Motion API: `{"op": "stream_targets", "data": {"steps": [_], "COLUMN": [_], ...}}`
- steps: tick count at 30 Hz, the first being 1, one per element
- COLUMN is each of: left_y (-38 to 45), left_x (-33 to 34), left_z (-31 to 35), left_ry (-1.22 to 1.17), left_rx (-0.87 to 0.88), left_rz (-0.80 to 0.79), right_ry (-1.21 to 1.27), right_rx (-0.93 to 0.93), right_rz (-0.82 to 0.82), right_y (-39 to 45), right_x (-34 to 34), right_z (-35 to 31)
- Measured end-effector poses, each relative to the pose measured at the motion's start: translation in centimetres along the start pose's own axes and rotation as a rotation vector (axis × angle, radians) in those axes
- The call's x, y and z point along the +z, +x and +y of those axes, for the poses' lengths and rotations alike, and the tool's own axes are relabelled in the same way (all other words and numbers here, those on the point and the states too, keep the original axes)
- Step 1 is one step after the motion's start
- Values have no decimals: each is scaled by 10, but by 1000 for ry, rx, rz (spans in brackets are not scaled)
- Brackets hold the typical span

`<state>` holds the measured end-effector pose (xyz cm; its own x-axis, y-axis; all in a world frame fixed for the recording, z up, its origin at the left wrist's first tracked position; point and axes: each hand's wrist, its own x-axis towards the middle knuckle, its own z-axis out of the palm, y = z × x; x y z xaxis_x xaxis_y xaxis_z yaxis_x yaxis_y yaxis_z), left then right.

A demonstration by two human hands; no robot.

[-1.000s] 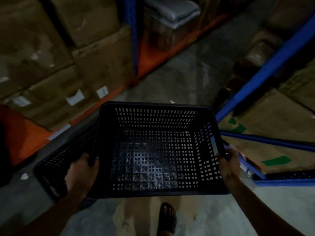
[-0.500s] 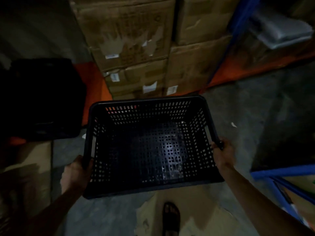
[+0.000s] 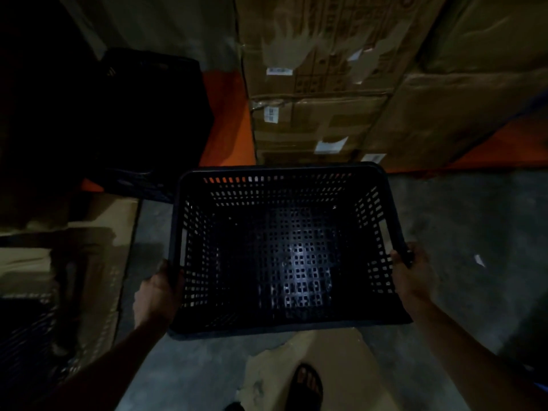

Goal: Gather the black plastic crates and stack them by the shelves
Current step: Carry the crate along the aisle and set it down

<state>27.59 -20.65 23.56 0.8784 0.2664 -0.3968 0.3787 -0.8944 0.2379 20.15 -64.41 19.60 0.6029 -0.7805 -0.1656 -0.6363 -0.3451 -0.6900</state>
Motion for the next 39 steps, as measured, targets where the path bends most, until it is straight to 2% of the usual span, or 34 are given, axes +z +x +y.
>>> {"op": "stream_targets", "data": {"steps": [5, 9, 21, 26, 29, 35, 39], "left_y": [1, 5, 0, -7, -3, 0, -1], "left_x": [0, -2, 10, 18, 21, 21, 25], "left_z": [4, 2, -10, -8, -5, -3, -6], "left_ry": [14, 29, 3, -45, -40, -24, 21], "left_rx": [-60, -44, -4, 85, 116, 107, 75], "left_rz": [-73, -117, -184, -168, -129, -81, -15], "right_ry": [-165, -255, -316, -305, -298, -255, -268], "right_rx": [-34, -39, -113, -194, -155, -97, -133], "right_rz": [-57, -125, -53, -32, -49, -81, -80], "right_y": [3, 9, 8, 6, 11, 13, 8], "right_x": [0, -1, -7, -16, -15, -8, -5], "right_z": [-9, -12, -7, 1, -1, 6, 10]}}
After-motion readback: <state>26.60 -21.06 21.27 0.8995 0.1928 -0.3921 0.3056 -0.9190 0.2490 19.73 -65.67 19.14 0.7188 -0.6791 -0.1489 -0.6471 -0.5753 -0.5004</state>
